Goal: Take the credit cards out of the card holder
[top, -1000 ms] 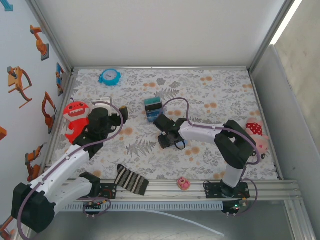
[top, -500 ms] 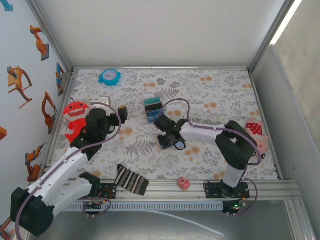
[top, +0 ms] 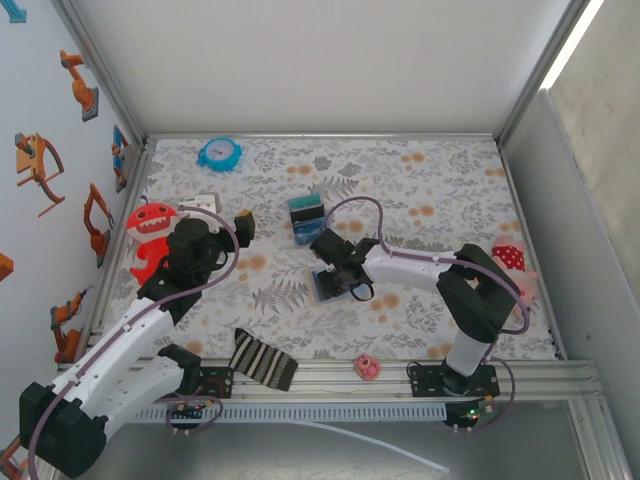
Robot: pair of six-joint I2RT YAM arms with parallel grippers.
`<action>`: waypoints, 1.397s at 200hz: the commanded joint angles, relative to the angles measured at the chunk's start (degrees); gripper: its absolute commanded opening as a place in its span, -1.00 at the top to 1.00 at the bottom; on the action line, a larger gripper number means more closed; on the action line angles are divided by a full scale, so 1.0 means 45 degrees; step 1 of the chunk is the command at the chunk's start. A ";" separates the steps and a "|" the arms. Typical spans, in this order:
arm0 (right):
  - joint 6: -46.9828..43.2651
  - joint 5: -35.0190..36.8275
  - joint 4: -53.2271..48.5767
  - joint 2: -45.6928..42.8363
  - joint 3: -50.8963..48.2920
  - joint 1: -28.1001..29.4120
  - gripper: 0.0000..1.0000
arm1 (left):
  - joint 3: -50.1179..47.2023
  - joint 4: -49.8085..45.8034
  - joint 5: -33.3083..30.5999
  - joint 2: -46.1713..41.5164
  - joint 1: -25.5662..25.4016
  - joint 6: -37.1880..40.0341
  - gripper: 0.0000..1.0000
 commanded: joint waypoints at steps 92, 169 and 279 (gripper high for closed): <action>-0.0032 0.0877 -0.0827 -0.0518 0.0596 0.0122 0.47 | 0.0287 0.0138 0.0157 0.0044 -0.0022 -0.0137 -0.94; 0.0400 0.0086 -0.0151 0.0114 0.0732 0.0575 0.47 | 0.0246 0.0109 0.0108 0.0106 -0.0024 -0.0174 -0.94; 0.0654 -0.0197 -0.0118 0.0681 0.0921 0.0955 0.34 | 0.0203 0.0170 0.0050 0.0208 -0.0022 -0.0209 -0.94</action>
